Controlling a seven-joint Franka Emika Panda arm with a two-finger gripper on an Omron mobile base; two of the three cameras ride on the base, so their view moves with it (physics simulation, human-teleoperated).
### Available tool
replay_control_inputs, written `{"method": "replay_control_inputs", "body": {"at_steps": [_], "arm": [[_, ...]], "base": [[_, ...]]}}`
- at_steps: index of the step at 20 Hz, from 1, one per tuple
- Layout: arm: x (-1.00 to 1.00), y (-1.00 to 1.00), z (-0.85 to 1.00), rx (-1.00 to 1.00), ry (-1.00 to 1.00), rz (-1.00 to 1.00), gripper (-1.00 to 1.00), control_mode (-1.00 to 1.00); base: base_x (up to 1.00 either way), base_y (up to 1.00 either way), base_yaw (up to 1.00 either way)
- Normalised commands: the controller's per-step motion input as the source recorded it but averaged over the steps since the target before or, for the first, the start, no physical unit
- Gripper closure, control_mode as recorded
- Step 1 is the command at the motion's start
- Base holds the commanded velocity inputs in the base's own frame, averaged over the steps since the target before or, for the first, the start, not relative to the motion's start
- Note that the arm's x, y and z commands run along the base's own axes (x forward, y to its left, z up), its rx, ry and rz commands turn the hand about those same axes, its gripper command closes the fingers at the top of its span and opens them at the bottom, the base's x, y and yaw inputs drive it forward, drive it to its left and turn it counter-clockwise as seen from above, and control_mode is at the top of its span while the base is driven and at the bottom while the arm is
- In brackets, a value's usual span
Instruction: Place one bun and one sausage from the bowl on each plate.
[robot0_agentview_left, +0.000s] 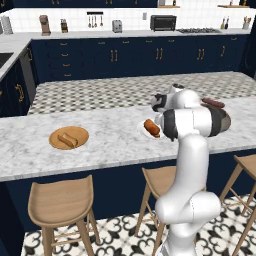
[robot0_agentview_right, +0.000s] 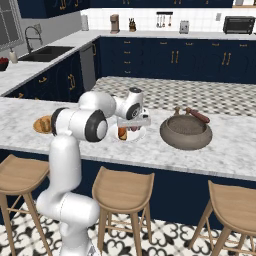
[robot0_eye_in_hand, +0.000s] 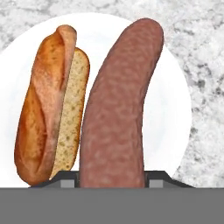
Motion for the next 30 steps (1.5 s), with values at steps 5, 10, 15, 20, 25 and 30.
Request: {"method": "replay_control_inputs", "body": {"at_steps": [5,10,15,20,25,30], "arm": [[0.18,0.12,-0.3,0.0,0.05,0.04,1.0,-1.0],[0.19,0.09,-0.16,0.0,0.0,0.05,1.0,-1.0],[0.06,0.0,0.0,0.0,0.0,0.04,-1.0,-1.0],[0.0,0.0,0.0,0.0,0.0,0.01,-1.0,-1.0],[-0.04,0.0,0.13,0.0,-0.01,0.0,-1.0,-1.0],[-0.44,-0.15,0.65,0.0,-0.1,0.0,-1.0,-1.0]], "base": [[0.0,0.0,0.0],[0.0,0.0,0.0],[0.0,0.0,0.0],[0.0,0.0,0.0],[0.0,0.0,0.0],[0.0,0.0,0.0]]}}
